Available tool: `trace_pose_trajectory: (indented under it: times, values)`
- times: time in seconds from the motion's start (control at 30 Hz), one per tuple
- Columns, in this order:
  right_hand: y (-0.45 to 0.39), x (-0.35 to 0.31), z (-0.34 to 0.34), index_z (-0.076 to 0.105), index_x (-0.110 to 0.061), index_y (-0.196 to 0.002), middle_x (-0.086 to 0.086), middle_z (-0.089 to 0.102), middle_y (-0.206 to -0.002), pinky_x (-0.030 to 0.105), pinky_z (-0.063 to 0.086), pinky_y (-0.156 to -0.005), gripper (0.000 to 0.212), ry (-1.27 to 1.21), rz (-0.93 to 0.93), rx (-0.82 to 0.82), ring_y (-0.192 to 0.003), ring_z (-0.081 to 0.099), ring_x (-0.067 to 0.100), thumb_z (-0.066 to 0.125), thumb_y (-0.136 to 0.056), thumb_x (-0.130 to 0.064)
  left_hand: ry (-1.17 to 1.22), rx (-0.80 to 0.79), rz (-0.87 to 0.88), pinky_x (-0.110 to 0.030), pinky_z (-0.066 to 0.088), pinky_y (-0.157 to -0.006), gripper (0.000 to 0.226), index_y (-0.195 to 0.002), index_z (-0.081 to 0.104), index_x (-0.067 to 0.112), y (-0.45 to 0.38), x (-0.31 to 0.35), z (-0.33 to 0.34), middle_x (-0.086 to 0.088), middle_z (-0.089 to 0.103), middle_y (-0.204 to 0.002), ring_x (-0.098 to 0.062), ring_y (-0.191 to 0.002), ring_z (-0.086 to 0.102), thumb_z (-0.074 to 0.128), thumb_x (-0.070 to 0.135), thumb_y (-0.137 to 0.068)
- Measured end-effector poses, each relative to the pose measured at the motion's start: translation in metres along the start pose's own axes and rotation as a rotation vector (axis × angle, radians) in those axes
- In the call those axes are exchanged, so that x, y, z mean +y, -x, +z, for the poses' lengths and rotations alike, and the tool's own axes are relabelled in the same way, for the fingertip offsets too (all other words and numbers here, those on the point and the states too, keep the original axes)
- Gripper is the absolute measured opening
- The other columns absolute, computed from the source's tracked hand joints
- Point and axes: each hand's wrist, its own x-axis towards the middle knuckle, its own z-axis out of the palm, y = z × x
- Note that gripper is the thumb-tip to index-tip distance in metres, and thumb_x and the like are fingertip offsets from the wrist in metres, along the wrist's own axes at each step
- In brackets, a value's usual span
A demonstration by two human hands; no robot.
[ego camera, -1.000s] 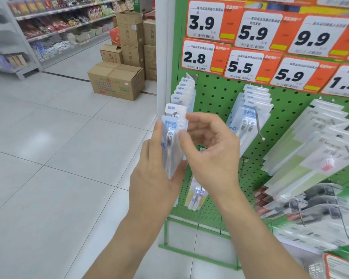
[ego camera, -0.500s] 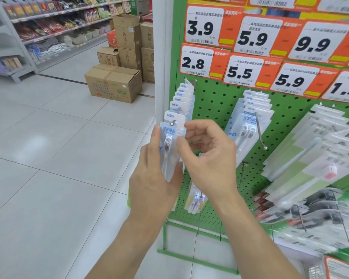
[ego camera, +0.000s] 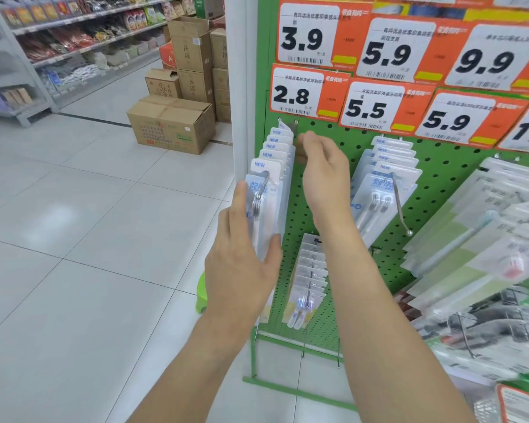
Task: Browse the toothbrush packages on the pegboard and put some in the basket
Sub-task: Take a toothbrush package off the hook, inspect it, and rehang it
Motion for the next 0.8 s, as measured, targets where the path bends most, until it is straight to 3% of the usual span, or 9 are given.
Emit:
trace_pose_trajectory:
  times: [0.07,0.13,0.17,0.23,0.33,0.5,0.63,0.7,0.8]
  values:
    - [-0.010,-0.003,0.006,0.069,-0.003,-0.103,0.014,0.072,-0.103,0.042,0.052,-0.095,0.051,-0.072,0.059,-0.031,-0.095,0.068,0.024,0.052,-0.094,-0.050,0.011,-0.006,-0.005,-0.039,0.056,-0.069,0.092,-0.153,0.022,0.031,-0.002,0.000,0.001,0.005,0.054,-0.120,-0.014,-0.098,0.057,0.078,0.020,-0.081]
    - [-0.018,-0.007,0.010,0.062,0.010,-0.100,0.029,0.065,-0.099,0.040,0.047,-0.079,0.070,-0.109,0.081,-0.064,-0.078,0.059,0.024,0.055,-0.084,-0.058,0.019,-0.012,-0.012,-0.039,0.056,-0.071,0.091,-0.153,0.022,0.031,-0.004,0.000,0.003,0.006,0.053,-0.121,-0.012,-0.099,0.055,0.077,0.020,-0.082]
    - [-0.020,-0.009,0.011,0.059,0.012,-0.095,0.030,0.059,-0.090,0.038,0.041,-0.074,0.069,-0.113,0.077,-0.068,-0.074,0.051,0.020,0.056,-0.083,-0.057,0.023,-0.014,-0.014,-0.039,0.056,-0.071,0.091,-0.153,0.021,0.031,-0.005,0.000,0.003,0.006,0.052,-0.122,-0.012,-0.099,0.055,0.077,0.020,-0.082]
    - [-0.023,-0.014,0.011,0.061,-0.001,-0.080,0.010,0.058,-0.076,0.030,0.040,-0.072,0.042,-0.102,0.091,-0.070,-0.070,0.050,0.013,0.064,-0.089,-0.041,0.033,-0.022,-0.019,-0.040,0.056,-0.071,0.091,-0.153,0.021,0.031,-0.006,0.000,0.004,0.006,0.052,-0.122,-0.013,-0.099,0.056,0.077,0.020,-0.083]
    - [-0.030,-0.014,0.011,0.072,-0.017,-0.084,-0.010,0.070,-0.080,0.021,0.048,-0.074,0.008,-0.067,0.080,-0.054,-0.070,0.059,0.000,0.069,-0.091,-0.020,0.041,-0.027,-0.025,-0.042,0.056,-0.073,0.090,-0.152,0.020,0.034,-0.006,0.000,0.005,0.007,0.052,-0.123,-0.015,-0.100,0.057,0.076,0.020,-0.083]
    - [-0.035,-0.019,0.012,0.069,-0.021,-0.068,-0.014,0.067,-0.068,0.024,0.050,-0.071,0.023,-0.001,0.059,-0.026,-0.067,0.057,0.004,0.065,-0.088,-0.010,0.059,-0.031,-0.034,-0.038,0.054,-0.075,0.090,-0.150,0.018,0.040,-0.007,0.001,0.004,0.008,0.051,-0.124,-0.013,-0.101,0.056,0.076,0.020,-0.084]
    - [-0.037,-0.022,0.014,0.058,-0.004,-0.061,0.003,0.049,-0.064,0.029,0.042,-0.072,0.024,-0.013,0.100,-0.004,-0.066,0.043,0.015,0.063,-0.085,-0.009,0.072,-0.027,-0.035,-0.037,0.053,-0.076,0.088,-0.150,0.019,0.038,-0.007,0.001,0.006,0.007,0.051,-0.124,-0.013,-0.100,0.055,0.075,0.019,-0.084]
    - [-0.038,-0.024,0.015,0.044,-0.014,-0.053,0.005,0.038,-0.063,0.032,0.036,-0.071,0.036,-0.021,0.118,0.019,-0.065,0.033,0.016,0.062,-0.084,-0.010,0.074,-0.020,-0.029,-0.039,0.053,-0.075,0.087,-0.150,0.020,0.036,-0.008,0.001,0.007,0.005,0.051,-0.122,-0.015,-0.099,0.055,0.075,0.018,-0.085]
    - [-0.038,-0.024,0.013,0.035,-0.022,-0.047,-0.010,0.031,-0.044,0.028,0.036,-0.066,0.050,-0.027,0.145,0.034,-0.049,0.030,0.013,0.065,-0.085,-0.012,0.081,-0.011,-0.021,-0.041,0.055,-0.073,0.086,-0.149,0.021,0.036,-0.009,0.001,0.009,0.003,0.052,-0.121,-0.016,-0.097,0.055,0.076,0.019,-0.086]
